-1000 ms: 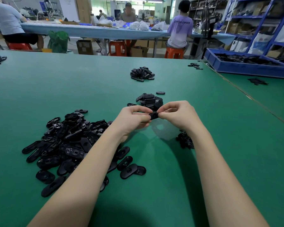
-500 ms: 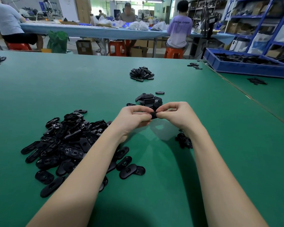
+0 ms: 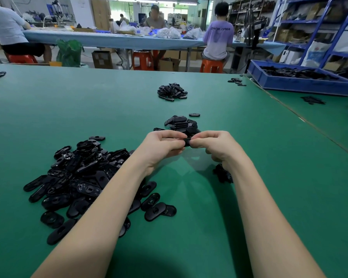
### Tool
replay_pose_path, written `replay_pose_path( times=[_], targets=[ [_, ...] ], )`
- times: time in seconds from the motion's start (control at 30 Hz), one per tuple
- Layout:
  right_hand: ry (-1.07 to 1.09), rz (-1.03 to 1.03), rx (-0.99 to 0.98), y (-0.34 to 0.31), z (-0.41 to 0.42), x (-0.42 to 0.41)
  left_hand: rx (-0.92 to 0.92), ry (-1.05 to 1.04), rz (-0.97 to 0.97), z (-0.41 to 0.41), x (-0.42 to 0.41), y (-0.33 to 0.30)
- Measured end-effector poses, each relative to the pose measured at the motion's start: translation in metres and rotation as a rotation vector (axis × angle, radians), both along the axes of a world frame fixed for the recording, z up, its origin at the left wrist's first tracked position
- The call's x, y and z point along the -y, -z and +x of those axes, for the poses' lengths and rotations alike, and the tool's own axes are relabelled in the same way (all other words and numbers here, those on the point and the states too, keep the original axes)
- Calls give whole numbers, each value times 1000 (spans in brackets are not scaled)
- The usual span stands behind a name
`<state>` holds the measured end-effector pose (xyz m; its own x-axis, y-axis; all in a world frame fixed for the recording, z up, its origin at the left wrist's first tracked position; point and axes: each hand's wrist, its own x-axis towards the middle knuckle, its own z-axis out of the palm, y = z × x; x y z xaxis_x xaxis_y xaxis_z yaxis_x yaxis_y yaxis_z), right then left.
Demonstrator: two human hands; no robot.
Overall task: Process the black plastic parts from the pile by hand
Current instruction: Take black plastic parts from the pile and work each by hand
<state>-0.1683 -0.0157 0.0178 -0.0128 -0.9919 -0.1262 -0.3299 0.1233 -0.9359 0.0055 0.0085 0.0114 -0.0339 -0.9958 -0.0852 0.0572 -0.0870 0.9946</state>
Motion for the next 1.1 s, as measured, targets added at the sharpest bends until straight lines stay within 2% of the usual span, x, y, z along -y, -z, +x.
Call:
replay_pose_path(
  times=[0.33,0.5,0.73,1.1],
  targets=[
    [-75,100,60,2,-8,3,15,-19,68,0,2,-3],
    [-101,49,16,5,-3,2,143,-76,55,-4,2,0],
    [-101,-38,-116,4,-2,7,232,-82,25,-3,2,-1],
    [-96,-71,-155,8,2,6,260,-89,13,-2,3,3]
  ],
)
